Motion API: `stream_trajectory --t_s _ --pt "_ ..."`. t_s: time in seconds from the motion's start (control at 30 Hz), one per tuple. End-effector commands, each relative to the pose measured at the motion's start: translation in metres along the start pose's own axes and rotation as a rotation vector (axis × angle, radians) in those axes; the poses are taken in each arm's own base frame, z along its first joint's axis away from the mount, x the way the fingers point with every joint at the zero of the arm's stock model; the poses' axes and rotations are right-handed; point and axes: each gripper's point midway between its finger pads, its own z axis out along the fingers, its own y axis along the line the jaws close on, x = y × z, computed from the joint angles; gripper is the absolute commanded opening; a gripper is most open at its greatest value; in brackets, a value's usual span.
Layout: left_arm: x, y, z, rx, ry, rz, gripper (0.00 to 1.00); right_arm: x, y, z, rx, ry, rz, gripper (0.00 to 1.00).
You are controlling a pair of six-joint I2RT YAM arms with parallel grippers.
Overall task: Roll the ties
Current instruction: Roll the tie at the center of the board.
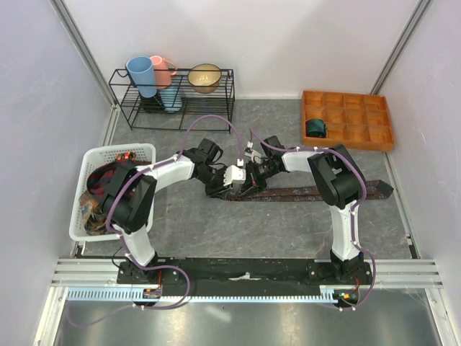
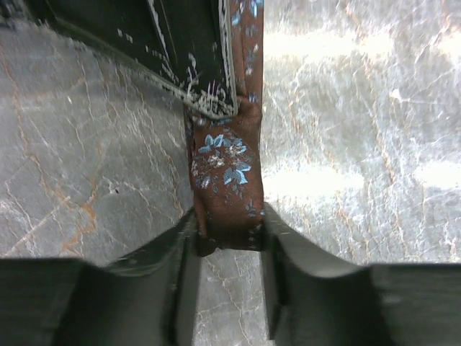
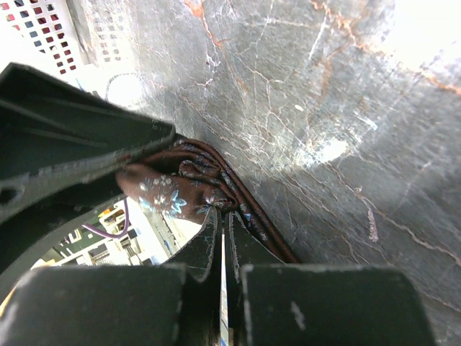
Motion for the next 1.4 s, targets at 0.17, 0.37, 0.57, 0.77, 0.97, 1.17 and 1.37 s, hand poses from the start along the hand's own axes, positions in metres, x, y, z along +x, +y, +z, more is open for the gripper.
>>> stream_trajectory --t_s 0.17,0.37,0.57,0.77,0.97,1.17,1.37 --pt "-0.066 -0.004 0.005 0.005 -0.116 0.012 0.37 -0.003 -0.031 0.008 0.107 -0.018 0.0 0.0" --pt "-0.066 0.008 0.028 -0.037 -0.044 -0.016 0.4 -0.001 -0.03 0.008 0.102 -0.018 0.003 0.0" --pt "-0.046 0.009 0.043 -0.05 0.065 -0.017 0.42 -0.001 -0.027 0.007 0.094 -0.023 0.003 0.0" --pt "-0.014 0.007 0.049 -0.051 0.183 -0.013 0.39 0.0 -0.023 0.004 0.074 -0.026 -0.003 0.0" --pt "0.016 -0.008 0.05 -0.012 0.27 0.004 0.33 -0.003 -0.009 -0.006 0.032 -0.041 -0.016 0.04" --pt "0.031 -0.016 0.05 0.012 0.313 0.004 0.27 -0.014 0.021 -0.039 -0.06 -0.09 -0.035 0.2" --pt "0.03 -0.016 0.05 0.019 0.314 0.009 0.27 -0.007 0.039 -0.055 -0.123 -0.09 -0.049 0.31"
